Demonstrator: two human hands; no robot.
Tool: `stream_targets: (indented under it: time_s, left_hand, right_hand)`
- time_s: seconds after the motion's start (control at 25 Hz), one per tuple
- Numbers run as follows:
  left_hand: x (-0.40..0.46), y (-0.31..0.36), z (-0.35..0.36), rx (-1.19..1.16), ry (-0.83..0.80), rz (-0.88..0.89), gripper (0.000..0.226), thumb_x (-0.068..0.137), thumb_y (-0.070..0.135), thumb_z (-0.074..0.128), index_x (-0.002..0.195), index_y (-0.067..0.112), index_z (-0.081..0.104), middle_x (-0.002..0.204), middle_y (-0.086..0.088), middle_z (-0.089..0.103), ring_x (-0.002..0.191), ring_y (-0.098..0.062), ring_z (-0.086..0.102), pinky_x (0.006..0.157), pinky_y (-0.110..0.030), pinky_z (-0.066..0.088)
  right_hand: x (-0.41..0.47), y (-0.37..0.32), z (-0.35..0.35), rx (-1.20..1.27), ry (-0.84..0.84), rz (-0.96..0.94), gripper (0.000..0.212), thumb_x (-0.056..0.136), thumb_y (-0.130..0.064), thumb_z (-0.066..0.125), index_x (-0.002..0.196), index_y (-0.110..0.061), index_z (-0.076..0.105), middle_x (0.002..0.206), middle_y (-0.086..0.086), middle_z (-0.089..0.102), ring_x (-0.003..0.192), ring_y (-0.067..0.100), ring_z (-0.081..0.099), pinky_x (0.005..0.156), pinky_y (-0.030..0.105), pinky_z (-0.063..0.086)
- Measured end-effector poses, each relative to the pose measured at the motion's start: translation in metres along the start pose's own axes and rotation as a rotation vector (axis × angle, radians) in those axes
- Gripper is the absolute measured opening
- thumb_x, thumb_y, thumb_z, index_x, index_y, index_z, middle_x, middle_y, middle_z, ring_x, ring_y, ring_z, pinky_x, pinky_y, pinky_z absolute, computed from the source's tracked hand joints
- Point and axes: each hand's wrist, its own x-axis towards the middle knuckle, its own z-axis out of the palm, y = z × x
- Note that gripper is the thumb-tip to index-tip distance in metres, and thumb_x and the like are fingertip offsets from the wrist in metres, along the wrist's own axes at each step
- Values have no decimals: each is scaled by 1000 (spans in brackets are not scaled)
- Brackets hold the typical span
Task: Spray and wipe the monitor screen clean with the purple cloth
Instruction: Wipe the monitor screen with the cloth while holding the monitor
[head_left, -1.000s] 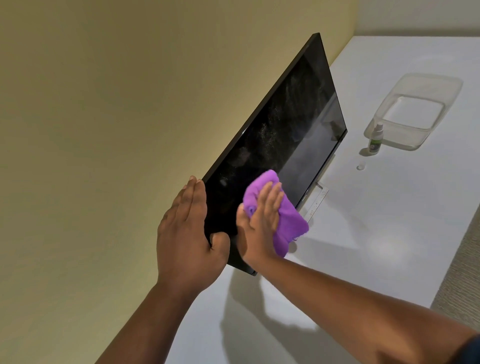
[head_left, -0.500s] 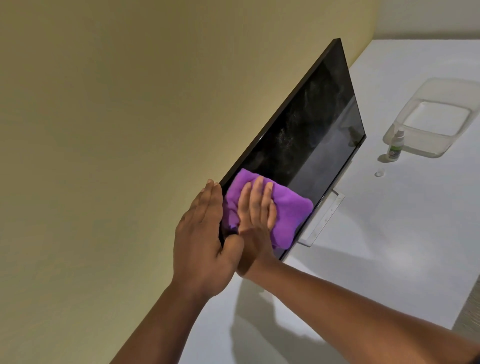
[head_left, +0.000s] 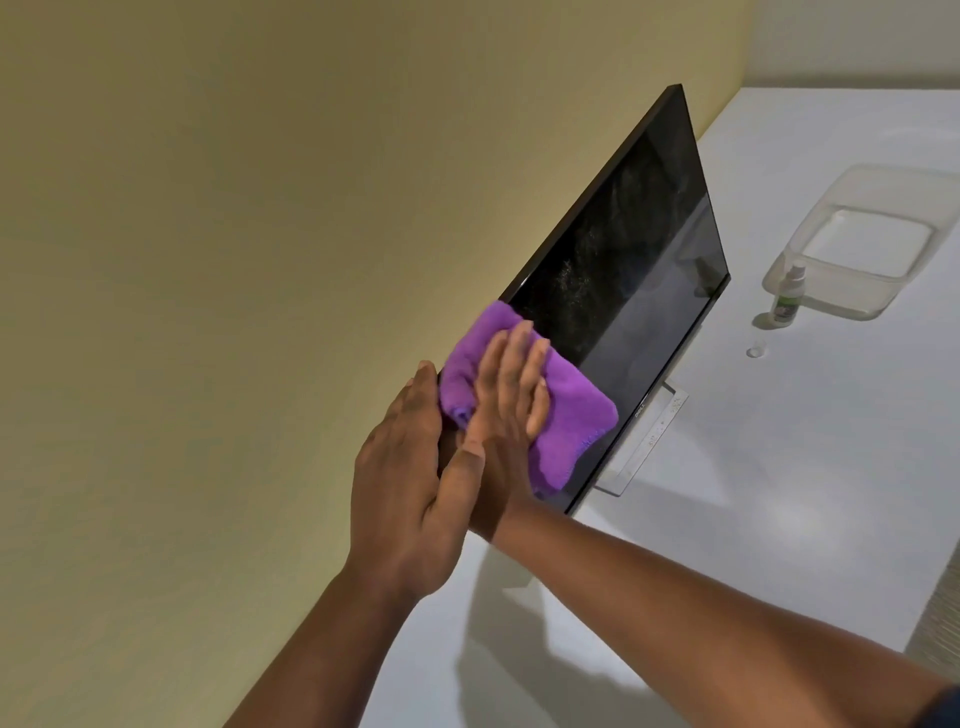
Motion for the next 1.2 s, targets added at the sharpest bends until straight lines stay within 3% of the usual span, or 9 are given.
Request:
stream_targets:
  time_s: [0.16, 0.32, 0.4, 0.52, 0.68, 0.84, 1.0, 1.08, 1.2]
  left_hand:
    - [0, -1, 0, -11, 5, -25, 79, 93, 52, 29, 161, 11, 24, 167, -3, 27, 154, -14, 25, 123, -45, 28]
    - [-3, -2, 2, 30, 3, -1, 75, 96, 50, 29, 160, 13, 27, 167, -2, 26, 154, -12, 23, 124, -40, 24]
    - [-2, -1, 2, 49, 12, -2, 72, 97, 52, 27, 159, 14, 31, 166, -3, 28, 154, -12, 24, 123, -43, 26]
    - [-1, 0, 1, -14, 20, 13, 69, 98, 49, 26, 155, 13, 40, 163, -2, 35, 153, -14, 29, 121, -47, 30]
    - [-1, 1, -3, -42, -17, -47, 74, 96, 53, 21, 159, 15, 31, 167, 0, 27, 154, -9, 22, 124, -46, 25]
    - [-2, 3, -2, -4, -21, -32, 75, 97, 53, 22, 159, 13, 31, 168, -3, 25, 155, -11, 21, 124, -47, 24]
    - [-3, 1, -1, 71, -37, -33, 77, 97, 57, 18, 160, 16, 29, 168, -3, 23, 156, -13, 19, 124, -46, 24]
    - [-4, 0, -1, 88, -44, -34, 78, 96, 59, 17, 161, 18, 25, 169, 0, 19, 156, -12, 16, 125, -44, 21]
    - [-5, 2, -3, 77, -43, -27, 76, 97, 60, 18, 162, 20, 23, 170, 3, 16, 156, -9, 14, 126, -42, 20]
  right_hand:
    - [-45, 31, -10, -3, -273, -384, 84, 100, -45, 36, 161, -16, -15, 170, 5, -19, 158, 28, -8, 127, 50, 3]
    - [-33, 50, -17, -108, -206, -43, 69, 106, -44, 14, 161, -13, -14, 171, 5, -8, 158, 28, 2, 124, 51, 22]
    - [1, 19, -16, 25, -139, 105, 70, 106, -52, -2, 161, -10, -8, 170, 12, 1, 158, 28, 8, 125, 46, 16]
    - [11, -2, -16, 23, -147, -59, 71, 106, -50, -7, 162, -9, 6, 170, 16, 12, 157, 30, 10, 126, 43, 7]
    - [-34, 55, -30, 206, -375, -268, 74, 106, -33, 36, 161, -28, -13, 171, -1, -14, 158, 19, -8, 127, 51, 8]
    - [7, 43, -27, 311, -294, 90, 79, 101, -56, 30, 158, -34, -19, 169, -6, -18, 157, 12, -13, 128, 51, 6]
    - [2, 20, -13, 55, -173, -224, 79, 99, -42, 33, 163, -16, -6, 172, 5, -5, 159, 26, 1, 127, 50, 10]
    - [-36, 44, -15, 14, -274, -349, 83, 100, -37, 42, 163, -15, -8, 172, 2, -12, 159, 26, -1, 127, 53, 13]
    - [-48, 79, -22, 47, -306, -98, 81, 102, -25, 51, 162, -15, -2, 172, -1, -7, 159, 25, -1, 124, 57, 22]
